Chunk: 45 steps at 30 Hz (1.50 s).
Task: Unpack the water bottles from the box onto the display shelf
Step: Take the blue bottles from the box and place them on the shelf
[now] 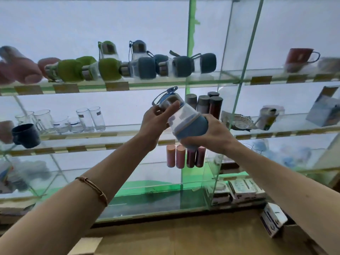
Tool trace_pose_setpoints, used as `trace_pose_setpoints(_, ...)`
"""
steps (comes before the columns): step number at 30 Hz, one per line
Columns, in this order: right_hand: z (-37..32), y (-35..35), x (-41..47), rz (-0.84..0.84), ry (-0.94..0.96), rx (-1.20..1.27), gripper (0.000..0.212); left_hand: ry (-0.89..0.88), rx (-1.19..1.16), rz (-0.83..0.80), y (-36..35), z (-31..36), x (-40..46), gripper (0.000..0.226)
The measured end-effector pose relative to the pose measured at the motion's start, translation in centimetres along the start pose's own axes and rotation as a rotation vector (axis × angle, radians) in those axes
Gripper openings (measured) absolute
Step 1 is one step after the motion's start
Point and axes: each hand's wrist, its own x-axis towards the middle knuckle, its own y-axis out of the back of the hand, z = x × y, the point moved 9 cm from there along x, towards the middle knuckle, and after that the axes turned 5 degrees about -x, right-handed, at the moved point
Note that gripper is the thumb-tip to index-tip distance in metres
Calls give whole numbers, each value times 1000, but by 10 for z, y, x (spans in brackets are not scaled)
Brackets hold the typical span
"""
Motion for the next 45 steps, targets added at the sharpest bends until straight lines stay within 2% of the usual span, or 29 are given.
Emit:
trace_pose_setpoints(3,14,20,24,30,-1,-25,76,-28,7,-31,-22,3,28,69)
trace_pose_setpoints(12,29,100,118,163,9,-186,78,-109,-43,-166,-86,29,141,58)
trace_pose_setpoints(15,28,120,154,235,27,-236,82,-193,29,-153,-93,44,180,64)
trace_pose_setpoints(19,33,129,196,273,13,-300,85,-289,119,-116,-97,58,218,35)
trace_pose_setpoints(23,41,140,233,281,24,-345,87,-455,365,-19,-100,77,240,54)
trace_pose_setpoints(27,54,150,264,264,16,-345,84,-618,787,-28,-117,92,267,51)
trace_pose_setpoints(32,64,169,292,258,18,-375,85,-738,1049,-127,-140,97,292,48)
trace_pose_setpoints(39,85,170,320,211,28,-480,87,-698,1481,-170,-157,70,323,54)
trace_pose_setpoints(42,93,163,327,135,43,-522,92,-640,1559,-195,-151,62,330,50)
trace_pose_setpoints(45,89,159,329,146,95,-553,100,-644,1534,-136,-143,62,334,58)
